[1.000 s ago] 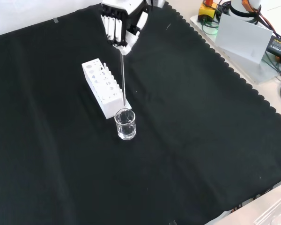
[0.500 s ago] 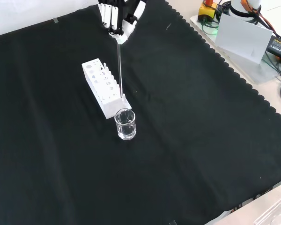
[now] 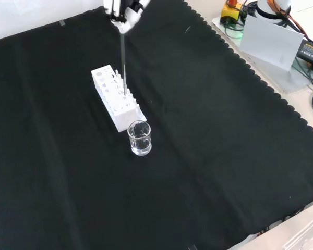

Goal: Put the glass rod back on the white test tube rack.

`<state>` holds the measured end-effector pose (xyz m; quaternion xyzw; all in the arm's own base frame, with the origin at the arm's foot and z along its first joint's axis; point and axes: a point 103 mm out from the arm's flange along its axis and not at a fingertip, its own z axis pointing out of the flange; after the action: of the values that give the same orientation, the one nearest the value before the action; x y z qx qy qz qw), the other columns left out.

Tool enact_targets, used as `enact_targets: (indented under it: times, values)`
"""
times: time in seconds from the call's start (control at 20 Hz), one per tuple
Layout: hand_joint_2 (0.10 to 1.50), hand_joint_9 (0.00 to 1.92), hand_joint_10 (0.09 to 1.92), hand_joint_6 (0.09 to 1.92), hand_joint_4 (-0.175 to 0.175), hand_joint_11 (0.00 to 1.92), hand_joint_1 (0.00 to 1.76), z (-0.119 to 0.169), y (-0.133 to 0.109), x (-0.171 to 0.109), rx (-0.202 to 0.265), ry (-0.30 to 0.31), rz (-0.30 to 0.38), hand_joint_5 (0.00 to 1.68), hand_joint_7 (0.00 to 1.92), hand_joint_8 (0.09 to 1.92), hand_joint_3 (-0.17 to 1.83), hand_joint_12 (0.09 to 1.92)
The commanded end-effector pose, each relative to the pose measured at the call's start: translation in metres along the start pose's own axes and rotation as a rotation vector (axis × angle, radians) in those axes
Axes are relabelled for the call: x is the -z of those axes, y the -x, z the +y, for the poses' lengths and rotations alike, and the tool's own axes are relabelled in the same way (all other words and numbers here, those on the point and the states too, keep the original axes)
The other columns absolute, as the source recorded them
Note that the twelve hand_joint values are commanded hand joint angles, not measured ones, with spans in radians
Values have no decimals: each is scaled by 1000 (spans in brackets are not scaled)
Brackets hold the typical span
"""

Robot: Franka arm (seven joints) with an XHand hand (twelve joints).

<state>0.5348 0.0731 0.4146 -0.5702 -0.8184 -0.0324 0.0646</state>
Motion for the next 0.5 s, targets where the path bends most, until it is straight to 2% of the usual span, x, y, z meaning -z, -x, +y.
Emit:
enact_targets:
  times: [0.05, 0.5]
  values:
    - [1073, 1107, 1157, 453, -175, 1518, 1400, -11, 31, 3, -34, 22, 0, 1091, 951, 1072, -1, 623]
    - [1072, 1109, 1153, 450, -175, 1519, 1400, -19, 64, 12, -81, 21, -6, 1093, 953, 1070, 0, 622]
